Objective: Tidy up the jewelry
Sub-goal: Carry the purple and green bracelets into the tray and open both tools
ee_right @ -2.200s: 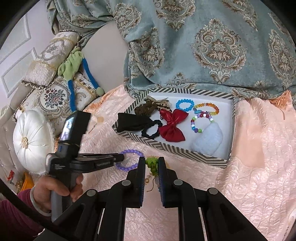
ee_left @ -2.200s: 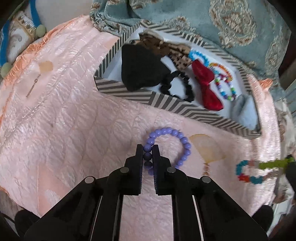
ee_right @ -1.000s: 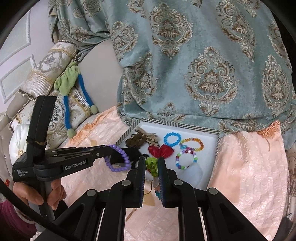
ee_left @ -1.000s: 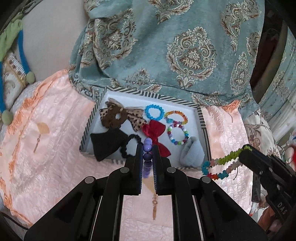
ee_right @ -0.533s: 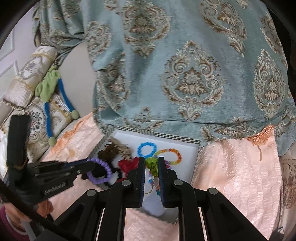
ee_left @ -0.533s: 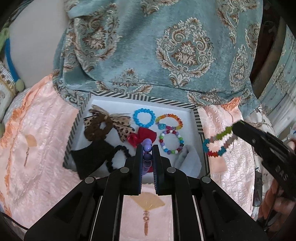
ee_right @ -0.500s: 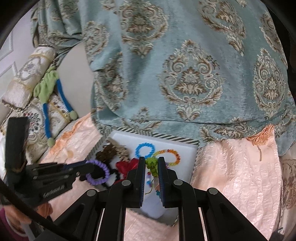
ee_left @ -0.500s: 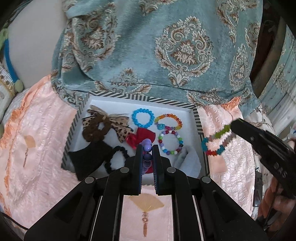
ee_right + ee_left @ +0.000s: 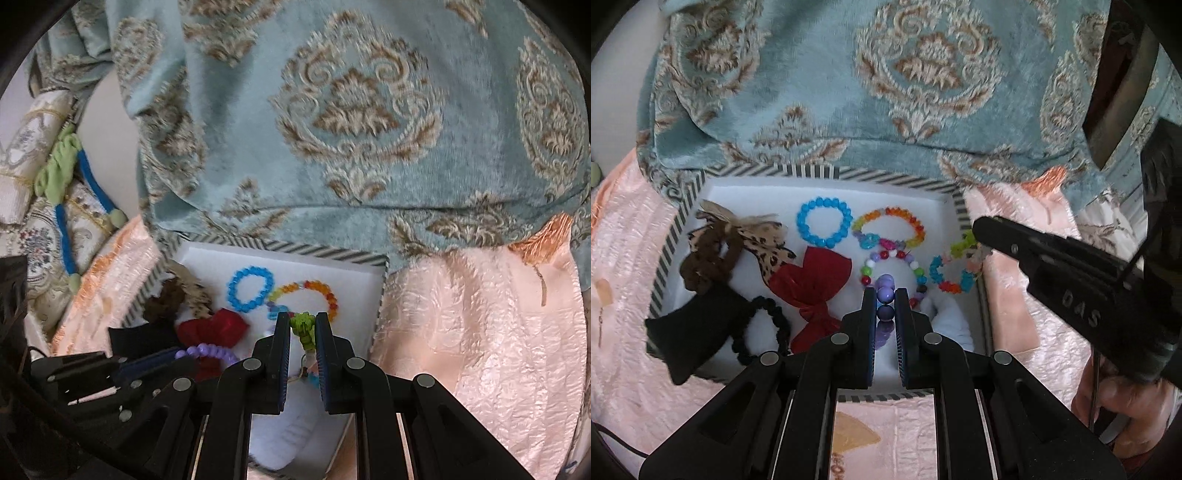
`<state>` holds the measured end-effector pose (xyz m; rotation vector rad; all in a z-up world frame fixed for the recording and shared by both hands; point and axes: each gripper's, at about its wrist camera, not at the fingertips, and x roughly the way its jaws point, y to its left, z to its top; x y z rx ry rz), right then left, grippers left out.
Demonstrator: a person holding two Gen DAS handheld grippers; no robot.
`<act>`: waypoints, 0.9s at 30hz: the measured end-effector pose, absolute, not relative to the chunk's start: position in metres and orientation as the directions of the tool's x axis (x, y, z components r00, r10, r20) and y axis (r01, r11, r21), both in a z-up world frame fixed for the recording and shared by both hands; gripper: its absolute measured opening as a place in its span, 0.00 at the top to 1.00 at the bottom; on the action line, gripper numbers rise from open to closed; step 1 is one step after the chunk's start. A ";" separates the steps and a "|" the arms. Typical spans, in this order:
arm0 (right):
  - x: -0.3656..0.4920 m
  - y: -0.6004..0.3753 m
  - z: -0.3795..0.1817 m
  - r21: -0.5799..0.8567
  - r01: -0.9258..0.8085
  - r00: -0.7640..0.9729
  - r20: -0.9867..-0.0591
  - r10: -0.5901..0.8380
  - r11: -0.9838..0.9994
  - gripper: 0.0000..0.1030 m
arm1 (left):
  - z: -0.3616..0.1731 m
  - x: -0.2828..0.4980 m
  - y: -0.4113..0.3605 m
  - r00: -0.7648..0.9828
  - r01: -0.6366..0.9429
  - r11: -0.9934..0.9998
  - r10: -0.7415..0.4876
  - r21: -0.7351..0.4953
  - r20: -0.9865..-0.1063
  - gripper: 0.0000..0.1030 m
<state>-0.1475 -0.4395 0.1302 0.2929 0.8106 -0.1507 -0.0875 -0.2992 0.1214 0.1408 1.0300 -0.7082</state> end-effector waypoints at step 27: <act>-0.126 -0.465 0.101 0.169 0.331 0.671 -0.734 -0.106 0.928 0.57 | 0.071 -0.063 -0.290 0.366 0.523 0.832 -0.414 -0.184 -0.834 0.54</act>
